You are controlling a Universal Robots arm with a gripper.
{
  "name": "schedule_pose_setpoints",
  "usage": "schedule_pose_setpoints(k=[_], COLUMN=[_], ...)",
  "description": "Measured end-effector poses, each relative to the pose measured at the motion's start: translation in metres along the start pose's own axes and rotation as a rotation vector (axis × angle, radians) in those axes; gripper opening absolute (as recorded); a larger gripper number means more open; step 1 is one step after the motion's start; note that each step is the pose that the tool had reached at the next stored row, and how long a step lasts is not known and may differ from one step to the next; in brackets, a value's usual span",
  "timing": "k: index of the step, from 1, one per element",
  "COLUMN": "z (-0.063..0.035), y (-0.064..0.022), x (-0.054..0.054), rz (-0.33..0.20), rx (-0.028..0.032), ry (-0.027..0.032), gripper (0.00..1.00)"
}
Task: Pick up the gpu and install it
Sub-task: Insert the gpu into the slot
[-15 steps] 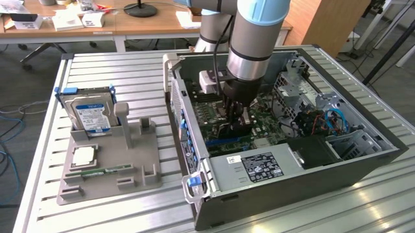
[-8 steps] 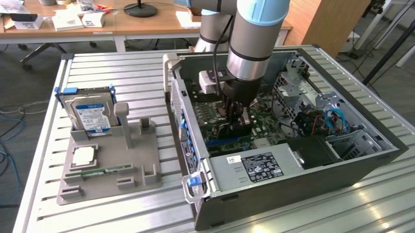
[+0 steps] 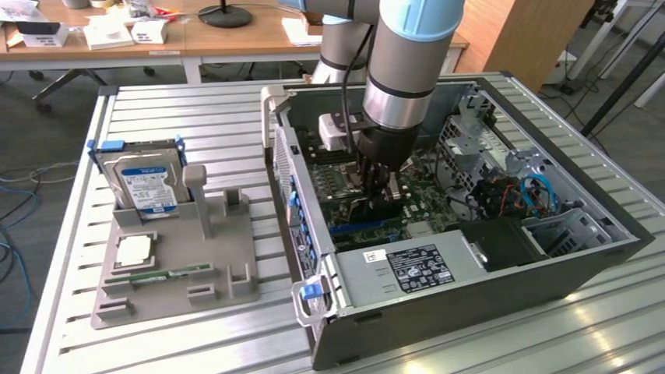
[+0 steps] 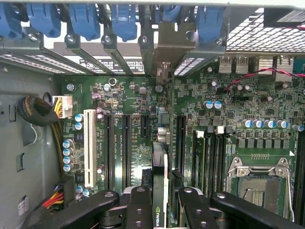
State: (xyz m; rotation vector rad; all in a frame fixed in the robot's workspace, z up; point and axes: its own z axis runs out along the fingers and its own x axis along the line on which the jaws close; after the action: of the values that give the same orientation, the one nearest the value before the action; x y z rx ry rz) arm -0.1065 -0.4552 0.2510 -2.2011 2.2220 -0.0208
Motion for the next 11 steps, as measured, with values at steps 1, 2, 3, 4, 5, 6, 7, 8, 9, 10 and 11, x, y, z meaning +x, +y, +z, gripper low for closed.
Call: schedule_pose_setpoints(k=[1,2,3,4,5,6,7,8,9,10,11], z=[0.0000,0.0000,0.0000,0.0000,0.0000,0.0000,0.0000,0.0000,0.0000,0.0000,0.0000], y=[0.0000,0.0000,0.0000,0.0000,0.0000,0.0000,0.0000,0.0000,0.0000,0.0000,0.0000], x=[0.0000,0.0000,0.0000,0.0000,0.0000,0.0000,0.0000,0.0000,0.0000,0.0000,0.0000], rz=[0.000,0.000,-0.001,-0.001,-0.001,-0.002,-0.005,-0.007,-0.009,-0.010,-0.010], rx=[0.0000,0.0000,0.0000,0.0000,0.0000,0.0000,0.0000,0.0001,0.0000,0.0001,0.0000], ry=[0.0000,0.0000,0.0000,0.0000,0.0000,0.0000,0.0000,0.0000,-0.0001,-0.0002,-0.0002], gripper=[0.26,0.26,0.26,0.26,0.26,0.26,0.26,0.26,0.26,0.26,0.26])
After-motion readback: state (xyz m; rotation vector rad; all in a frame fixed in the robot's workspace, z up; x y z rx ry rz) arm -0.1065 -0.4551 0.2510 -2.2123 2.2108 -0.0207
